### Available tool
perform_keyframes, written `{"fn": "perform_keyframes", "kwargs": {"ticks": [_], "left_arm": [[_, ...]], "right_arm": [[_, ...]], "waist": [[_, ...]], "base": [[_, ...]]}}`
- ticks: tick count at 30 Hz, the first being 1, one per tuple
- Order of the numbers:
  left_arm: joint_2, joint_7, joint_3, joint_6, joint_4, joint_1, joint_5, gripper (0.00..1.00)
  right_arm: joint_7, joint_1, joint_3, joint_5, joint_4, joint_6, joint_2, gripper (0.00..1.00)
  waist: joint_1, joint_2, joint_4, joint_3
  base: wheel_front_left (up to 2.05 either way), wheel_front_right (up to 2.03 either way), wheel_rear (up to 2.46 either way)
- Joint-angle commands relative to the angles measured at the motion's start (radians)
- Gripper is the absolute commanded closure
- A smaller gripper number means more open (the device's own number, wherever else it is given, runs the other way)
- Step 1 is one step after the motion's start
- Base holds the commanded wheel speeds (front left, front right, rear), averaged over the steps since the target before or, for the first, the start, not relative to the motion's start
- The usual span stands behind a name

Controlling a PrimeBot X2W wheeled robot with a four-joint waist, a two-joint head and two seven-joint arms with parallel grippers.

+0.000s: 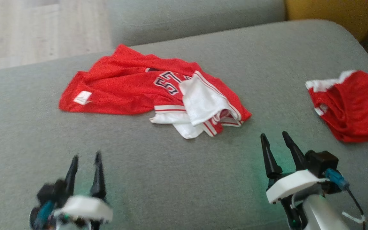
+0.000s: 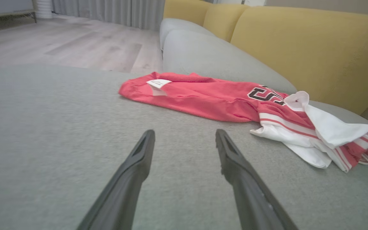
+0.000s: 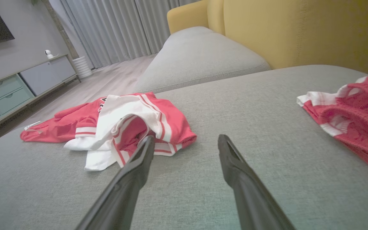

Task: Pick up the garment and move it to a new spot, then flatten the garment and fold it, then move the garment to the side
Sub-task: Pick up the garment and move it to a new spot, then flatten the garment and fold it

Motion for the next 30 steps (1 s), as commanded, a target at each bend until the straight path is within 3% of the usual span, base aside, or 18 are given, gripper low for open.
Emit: {"fn": "perform_keyframes", "kwargs": {"ticks": [1,7,13,22,30], "left_arm": [[-0.005,-0.012,0.078,-0.003,-0.057,0.007,0.031,0.0],[-0.078,-0.012,0.241,-0.041,-0.163,0.188,0.136,0.0],[-0.099,-0.012,0.289,-0.073,-0.192,0.234,0.184,0.0],[-0.101,-0.012,0.244,-0.087,-0.191,0.211,0.158,0.0],[-0.101,-0.012,0.155,-0.096,-0.174,0.182,0.11,0.0]], "right_arm": [[-0.004,-0.016,0.015,-0.01,-0.023,-0.001,0.001,0.0],[-0.004,0.014,0.003,-0.017,-0.015,-0.001,0.001,0.0],[-0.004,0.023,0.009,-0.024,-0.01,-0.001,0.001,0.0],[-0.004,-0.03,0.067,-0.063,-0.004,-0.001,0.001,0.0],[-0.004,-0.2,0.154,-0.342,0.101,-0.001,-0.004,0.0]], "waist": [[0.0001,0.0,0.05,-0.038],[0.0001,0.0,0.087,-0.056],[0.0001,0.0,0.099,-0.053],[0.0001,0.0,0.121,-0.037],[0.0001,0.0,0.192,0.003]], "base": [[0.0,0.0,0.0],[0.0,0.0,0.0],[0.0,0.0,0.0],[0.0,0.0,0.0],[0.0,0.0,0.0]]}}
